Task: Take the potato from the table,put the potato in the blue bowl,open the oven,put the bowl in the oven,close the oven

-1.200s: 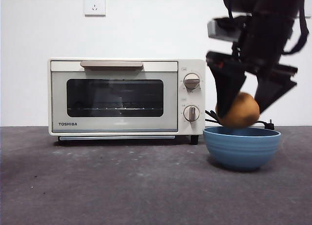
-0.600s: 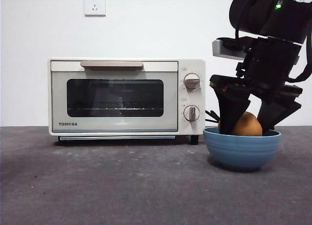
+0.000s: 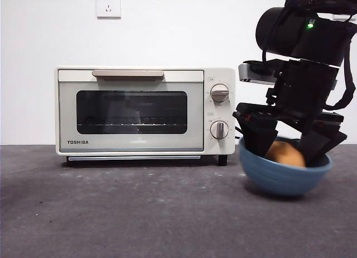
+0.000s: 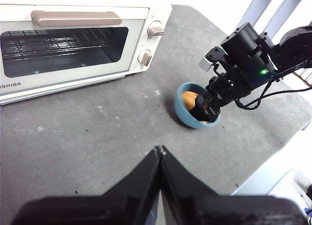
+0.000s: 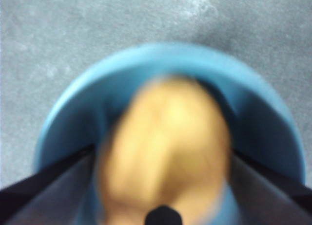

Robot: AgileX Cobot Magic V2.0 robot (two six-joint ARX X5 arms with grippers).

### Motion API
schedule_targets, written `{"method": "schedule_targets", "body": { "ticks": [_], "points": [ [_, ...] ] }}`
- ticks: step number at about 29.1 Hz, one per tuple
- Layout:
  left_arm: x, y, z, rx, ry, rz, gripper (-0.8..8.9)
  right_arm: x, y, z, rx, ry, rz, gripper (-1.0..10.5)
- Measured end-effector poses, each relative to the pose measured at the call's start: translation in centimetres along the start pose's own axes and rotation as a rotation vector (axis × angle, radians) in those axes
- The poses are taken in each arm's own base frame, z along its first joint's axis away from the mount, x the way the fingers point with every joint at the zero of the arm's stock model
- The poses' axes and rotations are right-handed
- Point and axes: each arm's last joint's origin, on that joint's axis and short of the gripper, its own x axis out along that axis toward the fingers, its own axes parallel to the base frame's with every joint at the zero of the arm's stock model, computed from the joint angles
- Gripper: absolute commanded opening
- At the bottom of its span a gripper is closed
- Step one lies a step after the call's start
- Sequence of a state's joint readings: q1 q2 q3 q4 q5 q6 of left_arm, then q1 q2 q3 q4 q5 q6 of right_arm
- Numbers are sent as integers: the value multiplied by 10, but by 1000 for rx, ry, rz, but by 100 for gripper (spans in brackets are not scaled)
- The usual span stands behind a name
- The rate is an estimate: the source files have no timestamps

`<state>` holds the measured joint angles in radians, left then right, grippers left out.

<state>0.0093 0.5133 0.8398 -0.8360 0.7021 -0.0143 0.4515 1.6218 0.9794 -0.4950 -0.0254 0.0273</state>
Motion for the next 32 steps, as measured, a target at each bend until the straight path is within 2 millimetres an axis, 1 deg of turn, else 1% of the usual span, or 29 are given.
{"method": "schedule_targets", "body": {
  "ticks": [2,3,6,8,10,11,15,19,22,24,28,32],
  "points": [
    [0,0,0,1,-1,0,-8,-7,0,1,1,-18,0,479],
    [0,0,1,6,-8,0,-8,-13,0,1,1,-40,0,479],
    [1,0,6,39,-46,0,-8,-35,1,3,0,-107,2,478],
    [4,4,11,51,-64,1,-8,-53,1,1,-1,-146,3,478],
    [15,12,20,53,-72,1,-8,-77,2,-3,-3,-203,5,477],
    [19,16,24,54,-77,1,-8,-85,2,-5,-3,-223,6,477],
    [41,33,40,60,-111,-6,-8,-117,3,-14,-5,-300,8,476],
    [71,51,57,65,-155,6,-8,-144,3,-26,-7,-366,10,474],
    [94,62,68,58,-165,37,-8,-156,3,-34,-7,-386,10,474],
    [110,66,81,65,-169,45,-8,-161,3,-38,-7,-390,10,474],
    [141,74,105,81,-159,58,-8,-164,3,-43,-7,-368,10,474],
    [176,84,116,105,-115,83,-8,-164,3,-45,-7,-353,10,473]
  ]
}}
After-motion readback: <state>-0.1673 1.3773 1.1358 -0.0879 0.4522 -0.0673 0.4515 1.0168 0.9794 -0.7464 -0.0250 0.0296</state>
